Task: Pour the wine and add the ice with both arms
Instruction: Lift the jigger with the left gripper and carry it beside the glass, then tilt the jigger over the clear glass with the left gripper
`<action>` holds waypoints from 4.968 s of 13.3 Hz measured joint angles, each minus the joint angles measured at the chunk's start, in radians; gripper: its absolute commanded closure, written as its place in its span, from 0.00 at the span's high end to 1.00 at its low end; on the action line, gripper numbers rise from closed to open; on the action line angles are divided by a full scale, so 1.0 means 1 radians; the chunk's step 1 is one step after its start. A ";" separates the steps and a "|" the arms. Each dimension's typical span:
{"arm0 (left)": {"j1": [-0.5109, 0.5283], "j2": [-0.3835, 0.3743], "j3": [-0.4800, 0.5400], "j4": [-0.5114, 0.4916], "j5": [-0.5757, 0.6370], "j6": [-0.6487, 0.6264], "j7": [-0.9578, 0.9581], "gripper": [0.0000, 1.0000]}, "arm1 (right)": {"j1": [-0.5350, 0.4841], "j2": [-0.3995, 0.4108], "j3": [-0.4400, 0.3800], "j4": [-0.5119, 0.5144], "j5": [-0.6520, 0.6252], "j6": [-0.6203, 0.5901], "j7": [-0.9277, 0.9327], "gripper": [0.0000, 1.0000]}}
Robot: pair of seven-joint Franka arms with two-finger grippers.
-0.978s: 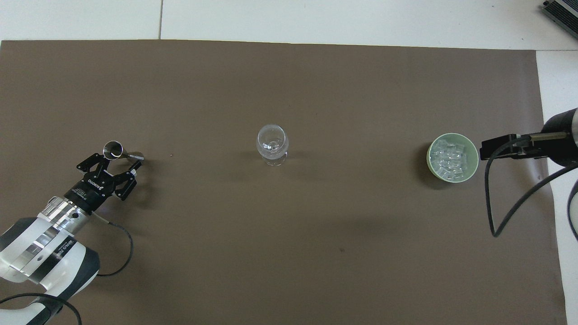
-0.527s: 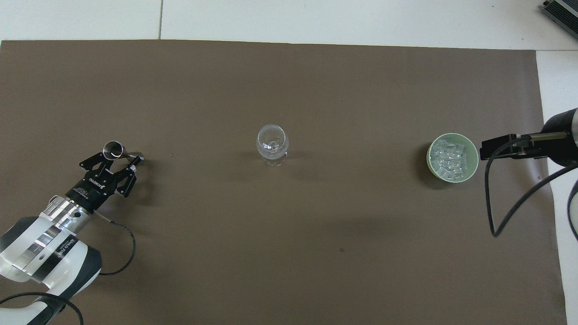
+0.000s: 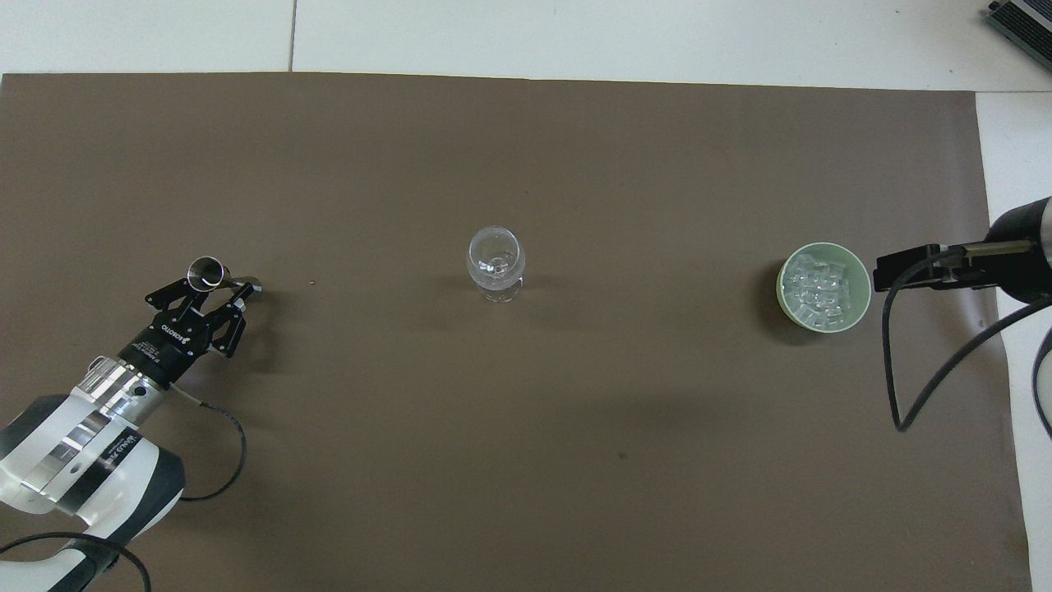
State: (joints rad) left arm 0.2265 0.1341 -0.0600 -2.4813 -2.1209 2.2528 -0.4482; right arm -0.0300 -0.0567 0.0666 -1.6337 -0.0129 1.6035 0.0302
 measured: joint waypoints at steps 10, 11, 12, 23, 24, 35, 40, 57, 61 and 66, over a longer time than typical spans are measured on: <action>0.000 0.000 0.000 0.007 -0.009 -0.001 0.001 0.00 | 0.000 0.000 0.000 0.000 0.000 0.000 0.000 1.00; -0.001 0.000 -0.002 0.017 -0.010 -0.001 0.001 0.00 | 0.000 0.000 0.000 0.000 0.000 0.000 0.000 1.00; -0.003 0.000 -0.004 0.031 -0.011 -0.001 0.001 0.00 | 0.000 0.000 0.000 0.000 0.000 0.000 0.000 1.00; -0.200 -0.050 -0.058 0.205 -0.019 0.286 -0.189 0.00 | 0.000 0.000 0.000 0.000 0.000 0.000 0.000 1.00; -0.204 -0.064 -0.088 0.215 -0.019 0.326 -0.203 0.00 | 0.000 0.000 0.000 0.000 0.000 0.000 0.000 1.00; -0.257 -0.098 -0.372 0.352 -0.095 0.644 -0.219 0.00 | 0.000 0.000 0.000 0.000 0.000 0.000 0.000 1.00; -0.344 -0.088 -0.379 0.407 -0.084 0.757 -0.218 0.00 | 0.000 0.000 0.000 0.000 0.000 0.000 0.000 1.00; -0.435 -0.015 -0.381 0.484 0.139 0.894 -0.183 0.00 | 0.000 0.000 0.000 0.000 0.000 0.000 0.000 1.00; -0.449 -0.010 -0.382 0.484 0.140 0.907 -0.121 0.00 | 0.000 0.000 0.000 0.000 0.000 0.000 0.000 1.00; -0.470 -0.005 -0.382 0.484 0.174 0.941 -0.104 0.00 | 0.000 0.000 0.000 0.000 0.000 0.000 0.000 1.00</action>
State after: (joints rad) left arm -0.2431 0.1291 -0.4419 -1.9974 -1.9466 3.1938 -0.5519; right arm -0.0300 -0.0570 0.0666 -1.6340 -0.0129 1.6035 0.0302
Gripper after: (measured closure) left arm 0.793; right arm 0.000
